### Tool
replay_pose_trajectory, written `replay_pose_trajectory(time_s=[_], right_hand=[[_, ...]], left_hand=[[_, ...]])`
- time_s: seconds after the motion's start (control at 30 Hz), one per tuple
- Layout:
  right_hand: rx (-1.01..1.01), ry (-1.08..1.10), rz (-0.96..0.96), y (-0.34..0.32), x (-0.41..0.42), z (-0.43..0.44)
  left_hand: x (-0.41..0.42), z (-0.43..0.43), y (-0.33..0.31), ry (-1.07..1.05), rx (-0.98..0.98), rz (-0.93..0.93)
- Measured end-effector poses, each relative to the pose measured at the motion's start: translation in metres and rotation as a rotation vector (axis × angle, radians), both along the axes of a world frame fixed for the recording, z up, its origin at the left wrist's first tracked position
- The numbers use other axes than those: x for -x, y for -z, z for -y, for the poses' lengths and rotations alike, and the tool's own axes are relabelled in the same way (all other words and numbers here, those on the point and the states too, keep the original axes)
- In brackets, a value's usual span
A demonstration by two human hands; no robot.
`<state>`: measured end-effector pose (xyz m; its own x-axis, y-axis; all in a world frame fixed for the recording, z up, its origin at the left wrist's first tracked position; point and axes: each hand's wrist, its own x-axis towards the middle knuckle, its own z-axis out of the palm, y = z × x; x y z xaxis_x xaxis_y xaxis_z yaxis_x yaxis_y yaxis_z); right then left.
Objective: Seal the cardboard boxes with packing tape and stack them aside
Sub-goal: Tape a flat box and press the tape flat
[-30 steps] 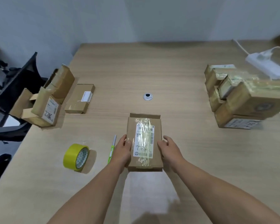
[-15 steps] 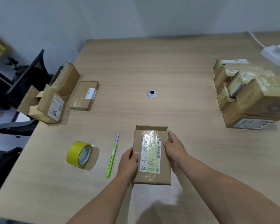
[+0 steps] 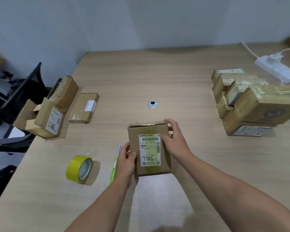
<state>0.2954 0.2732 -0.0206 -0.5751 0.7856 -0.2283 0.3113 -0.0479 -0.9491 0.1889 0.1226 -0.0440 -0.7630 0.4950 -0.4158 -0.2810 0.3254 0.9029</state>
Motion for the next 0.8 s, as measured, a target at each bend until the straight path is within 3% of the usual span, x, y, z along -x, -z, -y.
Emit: replay_pose_trajectory(time_s=[0.43, 0.67, 0.8], right_hand=[[-0.189, -0.024, 0.013, 0.003, 0.000, 0.011], [-0.026, -0.011, 0.267, 0.032, 0.002, 0.009], [-0.030, -0.042, 0.388, 0.050, 0.000, 0.013]], left_hand=[[0.005, 0.005, -0.006, 0.054, 0.072, -0.066], [0.008, 0.017, 0.007, 0.199, 0.350, -0.004], [0.019, 0.024, 0.014, 0.316, 0.465, 0.030]])
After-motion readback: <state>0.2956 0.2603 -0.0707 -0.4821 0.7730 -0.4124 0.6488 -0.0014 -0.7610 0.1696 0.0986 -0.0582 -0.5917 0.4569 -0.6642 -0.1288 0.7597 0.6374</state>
